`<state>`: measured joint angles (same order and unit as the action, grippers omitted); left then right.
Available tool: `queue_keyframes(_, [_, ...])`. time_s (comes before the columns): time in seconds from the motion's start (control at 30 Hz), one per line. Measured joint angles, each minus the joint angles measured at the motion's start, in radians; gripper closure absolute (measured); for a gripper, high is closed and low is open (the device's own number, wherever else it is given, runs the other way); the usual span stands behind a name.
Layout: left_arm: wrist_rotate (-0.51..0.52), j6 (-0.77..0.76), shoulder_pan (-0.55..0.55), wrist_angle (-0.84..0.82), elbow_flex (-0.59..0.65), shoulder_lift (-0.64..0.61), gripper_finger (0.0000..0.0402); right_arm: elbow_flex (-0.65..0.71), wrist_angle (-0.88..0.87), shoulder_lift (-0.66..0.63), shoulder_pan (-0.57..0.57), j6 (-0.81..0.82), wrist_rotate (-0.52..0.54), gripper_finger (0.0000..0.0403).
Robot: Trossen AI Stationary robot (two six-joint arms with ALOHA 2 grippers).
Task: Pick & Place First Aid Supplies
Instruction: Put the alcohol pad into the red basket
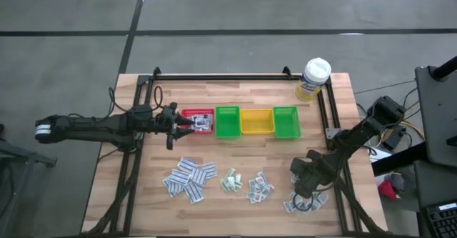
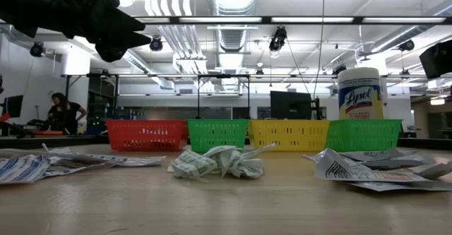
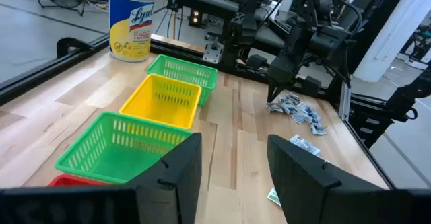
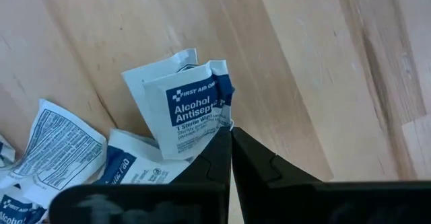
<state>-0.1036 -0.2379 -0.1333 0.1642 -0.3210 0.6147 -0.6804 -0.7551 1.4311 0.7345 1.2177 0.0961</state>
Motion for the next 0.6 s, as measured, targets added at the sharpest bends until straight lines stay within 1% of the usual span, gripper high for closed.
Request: queue_keyframes(0.6, [0.0, -0.001, 0.0, 0.0, 0.0, 0.0, 0.0239, -0.003, 0.0, -0.004, 0.0, -0.034, -0.018, 0.0394])
